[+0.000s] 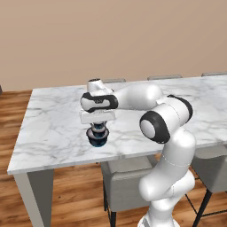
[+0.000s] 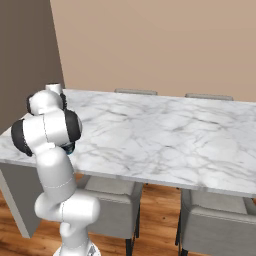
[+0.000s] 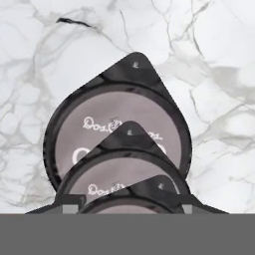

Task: Stack the yogurt containers by placing the smaller containers on top of the larger containers.

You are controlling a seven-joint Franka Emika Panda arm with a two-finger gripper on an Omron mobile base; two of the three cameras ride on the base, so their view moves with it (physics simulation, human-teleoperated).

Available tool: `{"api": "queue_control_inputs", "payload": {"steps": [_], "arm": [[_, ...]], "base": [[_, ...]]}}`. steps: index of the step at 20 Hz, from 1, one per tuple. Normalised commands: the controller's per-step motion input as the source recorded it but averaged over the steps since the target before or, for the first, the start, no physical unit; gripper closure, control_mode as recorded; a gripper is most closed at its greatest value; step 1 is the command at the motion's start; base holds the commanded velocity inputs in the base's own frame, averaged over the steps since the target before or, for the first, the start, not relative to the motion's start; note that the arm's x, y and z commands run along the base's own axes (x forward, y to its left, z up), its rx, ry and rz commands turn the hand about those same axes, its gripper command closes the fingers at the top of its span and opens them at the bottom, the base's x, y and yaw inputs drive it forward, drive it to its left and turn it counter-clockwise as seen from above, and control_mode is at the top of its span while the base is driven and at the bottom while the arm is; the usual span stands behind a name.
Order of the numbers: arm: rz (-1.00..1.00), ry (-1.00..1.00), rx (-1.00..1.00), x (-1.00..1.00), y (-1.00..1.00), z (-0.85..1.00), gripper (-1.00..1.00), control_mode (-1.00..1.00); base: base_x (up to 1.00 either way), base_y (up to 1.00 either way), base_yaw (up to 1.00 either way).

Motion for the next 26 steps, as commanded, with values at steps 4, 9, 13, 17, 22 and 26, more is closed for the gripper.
{"api": "queue_control_inputs", "payload": {"steps": [4, 9, 13, 17, 22, 26], "arm": [[0.00, 0.00, 0.00, 0.00, 0.00, -0.02, 1.00, -1.00], [0.00, 0.00, 0.00, 0.00, 0.00, -0.06, -1.00, -1.00], [0.00, 0.00, 0.00, 0.00, 0.00, 0.00, -1.00, -1.00], [0.00, 0.00, 0.00, 0.00, 0.00, 0.00, -1.00, -1.00], [0.00, 0.00, 0.00, 0.00, 0.00, 0.00, -1.00, -1.00], [0.00, -0.06, 0.00, -0.04, 0.00, 0.25, -1.00, -1.00]], "base": [[0.00, 0.00, 0.00], [0.00, 0.00, 0.00], [0.00, 0.00, 0.00], [0.00, 0.00, 0.00], [0.00, 0.00, 0.00], [0.00, 0.00, 0.00]]}}
